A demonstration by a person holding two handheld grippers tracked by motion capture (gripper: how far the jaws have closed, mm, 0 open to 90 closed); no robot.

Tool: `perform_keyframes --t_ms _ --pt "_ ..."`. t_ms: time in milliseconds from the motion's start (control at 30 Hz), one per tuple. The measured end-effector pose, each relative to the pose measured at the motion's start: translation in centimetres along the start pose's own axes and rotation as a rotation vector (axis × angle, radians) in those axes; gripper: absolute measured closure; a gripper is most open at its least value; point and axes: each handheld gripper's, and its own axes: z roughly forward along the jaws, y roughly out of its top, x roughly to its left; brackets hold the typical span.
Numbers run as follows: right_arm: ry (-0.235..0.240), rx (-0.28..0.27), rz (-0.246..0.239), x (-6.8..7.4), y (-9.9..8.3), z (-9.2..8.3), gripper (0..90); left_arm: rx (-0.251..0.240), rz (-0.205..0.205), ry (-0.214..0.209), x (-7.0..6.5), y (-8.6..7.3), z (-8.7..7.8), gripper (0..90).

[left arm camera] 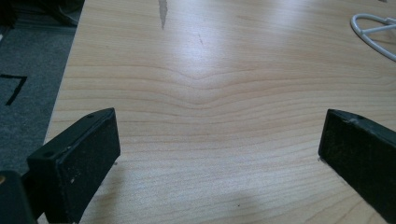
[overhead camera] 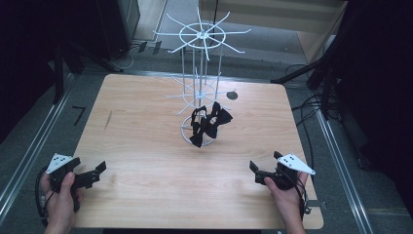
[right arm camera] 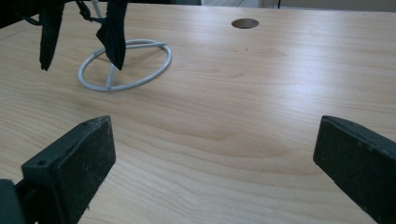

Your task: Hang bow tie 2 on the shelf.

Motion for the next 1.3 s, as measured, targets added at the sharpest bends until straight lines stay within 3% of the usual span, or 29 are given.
perform_keyframes --t_ms 600,1300 --pt "-0.055 0.005 0.066 -3.5 -2.5 -2.8 0.0 -0.001 -0.004 0.001 0.0 0.0 0.0 0.0" --pt "-0.116 0.018 0.082 -6.0 -4.1 -5.3 0.0 0.0 -0.006 0.001 0.0 0.0 0.0 0.0"
